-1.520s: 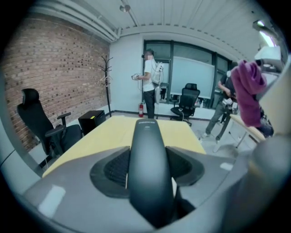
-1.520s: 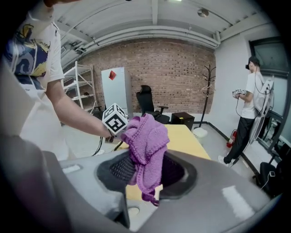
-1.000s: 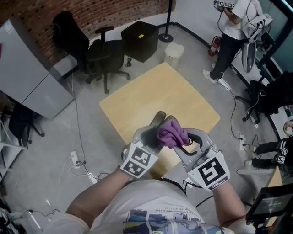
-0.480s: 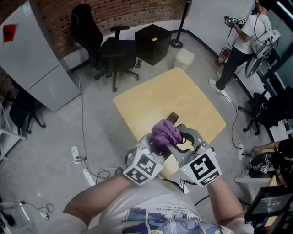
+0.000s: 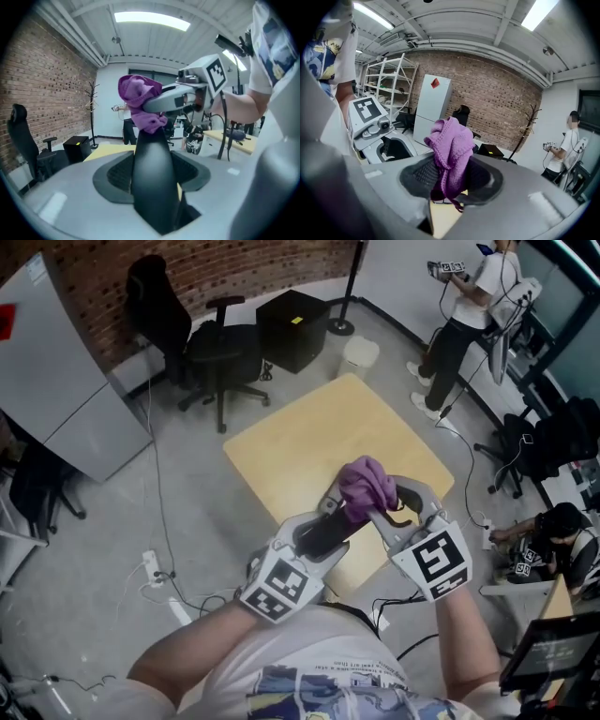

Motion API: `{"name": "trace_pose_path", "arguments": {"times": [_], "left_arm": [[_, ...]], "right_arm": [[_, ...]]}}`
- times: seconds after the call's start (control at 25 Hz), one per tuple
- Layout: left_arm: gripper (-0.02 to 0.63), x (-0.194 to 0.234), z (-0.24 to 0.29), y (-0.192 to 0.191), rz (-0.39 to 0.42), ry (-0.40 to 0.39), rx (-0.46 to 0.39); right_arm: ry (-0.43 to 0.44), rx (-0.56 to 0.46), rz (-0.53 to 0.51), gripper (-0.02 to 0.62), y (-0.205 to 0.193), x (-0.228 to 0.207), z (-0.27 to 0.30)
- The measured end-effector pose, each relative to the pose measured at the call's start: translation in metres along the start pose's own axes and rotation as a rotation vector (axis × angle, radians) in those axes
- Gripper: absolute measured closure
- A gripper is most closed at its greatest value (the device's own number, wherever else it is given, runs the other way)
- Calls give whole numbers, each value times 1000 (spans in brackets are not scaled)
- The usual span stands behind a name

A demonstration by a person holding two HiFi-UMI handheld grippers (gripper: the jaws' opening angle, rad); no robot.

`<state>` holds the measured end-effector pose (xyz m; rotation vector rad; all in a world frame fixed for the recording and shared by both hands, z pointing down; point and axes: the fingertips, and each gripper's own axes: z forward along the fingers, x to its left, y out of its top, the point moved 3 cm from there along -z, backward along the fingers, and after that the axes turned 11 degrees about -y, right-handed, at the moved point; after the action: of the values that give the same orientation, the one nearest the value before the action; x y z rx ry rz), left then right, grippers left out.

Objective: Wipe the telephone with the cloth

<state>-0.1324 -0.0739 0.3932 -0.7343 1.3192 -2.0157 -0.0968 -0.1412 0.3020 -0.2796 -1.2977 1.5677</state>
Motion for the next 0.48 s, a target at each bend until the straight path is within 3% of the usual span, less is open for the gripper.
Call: {"name": "trace_pose_path", "arguments": {"times": [0.28, 0.48], "left_arm": [[348, -1, -20, -17, -17, -45, -42], [348, 7, -28, -8, -131, -64, -109]], "right_arm": [[-165, 18, 27, 462, -7, -14, -11], [-233, 23, 67, 462, -12, -28, -28]]}}
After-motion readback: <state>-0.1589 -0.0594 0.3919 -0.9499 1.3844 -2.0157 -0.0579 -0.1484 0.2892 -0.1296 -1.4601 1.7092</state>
